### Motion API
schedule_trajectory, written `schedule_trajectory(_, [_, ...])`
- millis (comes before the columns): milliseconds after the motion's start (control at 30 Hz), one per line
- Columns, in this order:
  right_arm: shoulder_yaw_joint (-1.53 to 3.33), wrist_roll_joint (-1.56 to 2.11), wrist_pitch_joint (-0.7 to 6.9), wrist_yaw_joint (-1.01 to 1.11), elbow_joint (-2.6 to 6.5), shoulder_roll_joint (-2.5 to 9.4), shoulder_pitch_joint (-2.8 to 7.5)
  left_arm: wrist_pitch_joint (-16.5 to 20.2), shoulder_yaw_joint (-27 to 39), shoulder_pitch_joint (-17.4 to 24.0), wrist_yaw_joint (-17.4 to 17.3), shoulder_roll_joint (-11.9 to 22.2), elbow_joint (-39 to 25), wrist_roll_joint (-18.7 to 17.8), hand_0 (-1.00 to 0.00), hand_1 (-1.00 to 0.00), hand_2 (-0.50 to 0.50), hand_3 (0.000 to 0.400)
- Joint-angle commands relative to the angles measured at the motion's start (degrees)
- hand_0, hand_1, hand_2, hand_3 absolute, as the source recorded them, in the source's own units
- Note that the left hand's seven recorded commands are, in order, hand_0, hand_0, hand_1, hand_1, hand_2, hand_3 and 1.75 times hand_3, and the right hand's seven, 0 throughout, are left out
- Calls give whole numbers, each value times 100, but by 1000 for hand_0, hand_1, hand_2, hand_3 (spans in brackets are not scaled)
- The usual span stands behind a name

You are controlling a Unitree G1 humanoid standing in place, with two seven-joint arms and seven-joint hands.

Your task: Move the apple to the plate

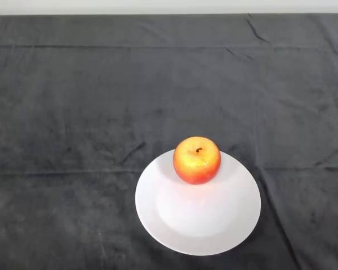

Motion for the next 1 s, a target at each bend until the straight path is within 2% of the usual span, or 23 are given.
schedule_trajectory(33, [-68, -1, 36, 6, -14, -171, 10, -137, 197, -312, 111, 80, 282, 67, 0, 0, 0, 0])
schedule_trajectory(467, [-80, -1, 42, 6, -2, -177, 11, -474, 155, -477, 173, 111, 741, 142, 0, 0, 0, 0])
schedule_trajectory(1000, [-91, -3, 47, 5, 8, -182, 11, -590, 69, -601, 121, 158, 1038, 175, 0, 0, 0, 0])
